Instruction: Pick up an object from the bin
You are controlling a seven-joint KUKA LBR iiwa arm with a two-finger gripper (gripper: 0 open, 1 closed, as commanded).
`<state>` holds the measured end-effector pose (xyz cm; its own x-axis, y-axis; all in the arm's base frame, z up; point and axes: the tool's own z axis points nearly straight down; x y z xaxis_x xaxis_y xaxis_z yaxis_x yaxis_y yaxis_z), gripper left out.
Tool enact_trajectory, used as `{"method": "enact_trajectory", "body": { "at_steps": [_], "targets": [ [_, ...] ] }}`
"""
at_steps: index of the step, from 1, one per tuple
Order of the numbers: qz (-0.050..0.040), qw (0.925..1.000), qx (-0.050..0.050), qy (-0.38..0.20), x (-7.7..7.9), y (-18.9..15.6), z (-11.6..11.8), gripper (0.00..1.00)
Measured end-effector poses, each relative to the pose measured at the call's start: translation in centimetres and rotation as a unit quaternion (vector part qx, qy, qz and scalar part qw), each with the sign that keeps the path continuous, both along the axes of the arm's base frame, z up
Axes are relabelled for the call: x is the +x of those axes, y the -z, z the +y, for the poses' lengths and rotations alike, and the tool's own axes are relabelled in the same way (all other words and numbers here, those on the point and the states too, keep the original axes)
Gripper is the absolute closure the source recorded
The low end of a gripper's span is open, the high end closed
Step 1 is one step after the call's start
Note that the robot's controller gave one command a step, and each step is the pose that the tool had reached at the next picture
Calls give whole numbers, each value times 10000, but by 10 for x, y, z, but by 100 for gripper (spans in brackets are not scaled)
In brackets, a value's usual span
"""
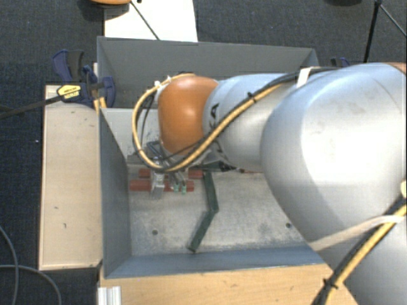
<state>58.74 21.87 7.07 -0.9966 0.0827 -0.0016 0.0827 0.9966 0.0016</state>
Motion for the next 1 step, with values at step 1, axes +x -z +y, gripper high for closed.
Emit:
{"method": "enact_trajectory", "body": {
  "at_steps": [1],
  "targets": [
    [-1,10000,0,2,0,0,0,100]
  ]
}}
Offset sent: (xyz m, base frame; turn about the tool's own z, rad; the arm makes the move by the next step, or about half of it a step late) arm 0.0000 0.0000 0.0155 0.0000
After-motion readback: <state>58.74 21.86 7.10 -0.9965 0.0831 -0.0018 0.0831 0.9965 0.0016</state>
